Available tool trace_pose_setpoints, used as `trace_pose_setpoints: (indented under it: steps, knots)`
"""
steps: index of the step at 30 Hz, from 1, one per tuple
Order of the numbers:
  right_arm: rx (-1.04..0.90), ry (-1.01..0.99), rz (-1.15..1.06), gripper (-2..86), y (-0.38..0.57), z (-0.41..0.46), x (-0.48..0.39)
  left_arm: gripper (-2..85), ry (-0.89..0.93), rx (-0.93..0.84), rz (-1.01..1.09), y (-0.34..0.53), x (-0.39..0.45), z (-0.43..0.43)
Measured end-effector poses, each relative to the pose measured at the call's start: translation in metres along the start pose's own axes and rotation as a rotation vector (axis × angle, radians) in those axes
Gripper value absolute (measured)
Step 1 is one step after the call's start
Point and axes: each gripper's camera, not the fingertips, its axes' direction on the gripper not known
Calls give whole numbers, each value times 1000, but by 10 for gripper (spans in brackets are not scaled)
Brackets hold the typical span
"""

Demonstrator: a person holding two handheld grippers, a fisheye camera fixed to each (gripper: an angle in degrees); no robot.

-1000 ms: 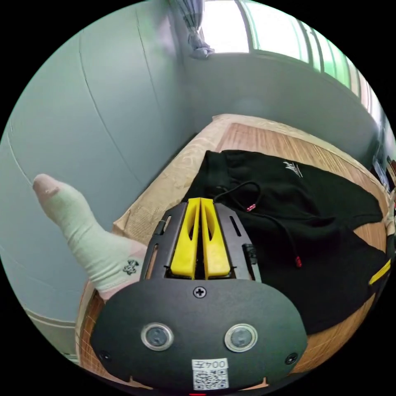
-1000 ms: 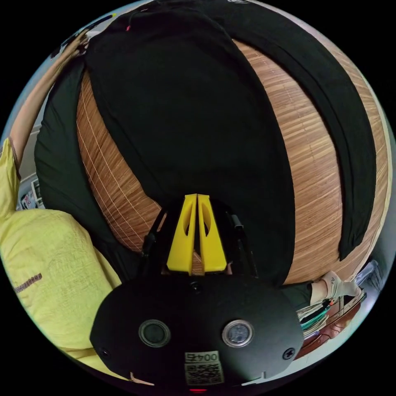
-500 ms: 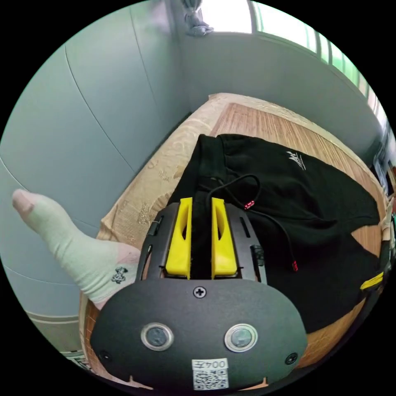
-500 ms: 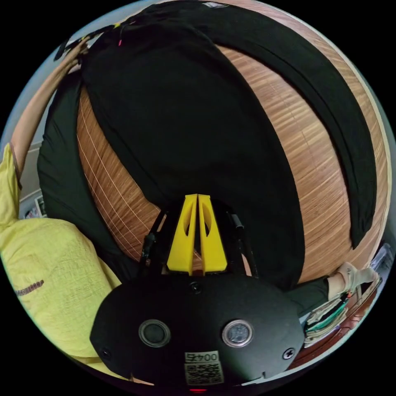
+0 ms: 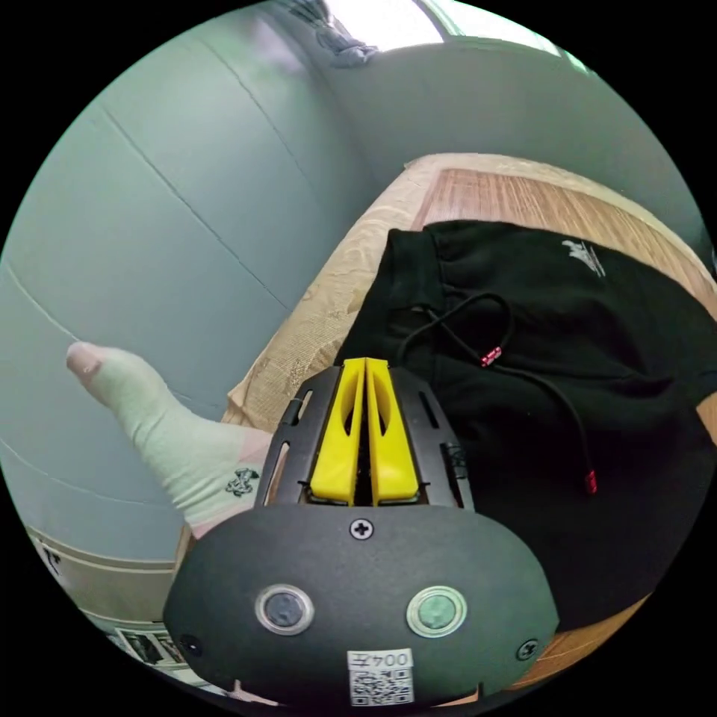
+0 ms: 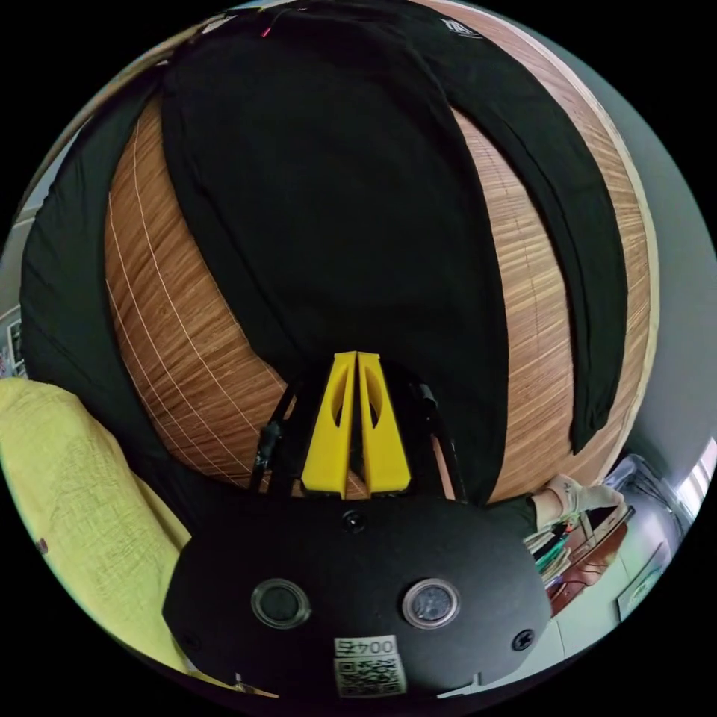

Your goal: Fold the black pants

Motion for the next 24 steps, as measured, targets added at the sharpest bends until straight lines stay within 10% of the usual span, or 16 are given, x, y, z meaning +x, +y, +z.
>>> trace_pose_setpoints:
  steps: [14, 24]
  knots:
    - [37, 28, -5, -2, -5, -8, -31, 72, 538, 18, -117, 54, 35, -59]
    - [24, 19, -53, -6, -10, -10, -37, 24, 291, 65, -93, 41, 30, -98]
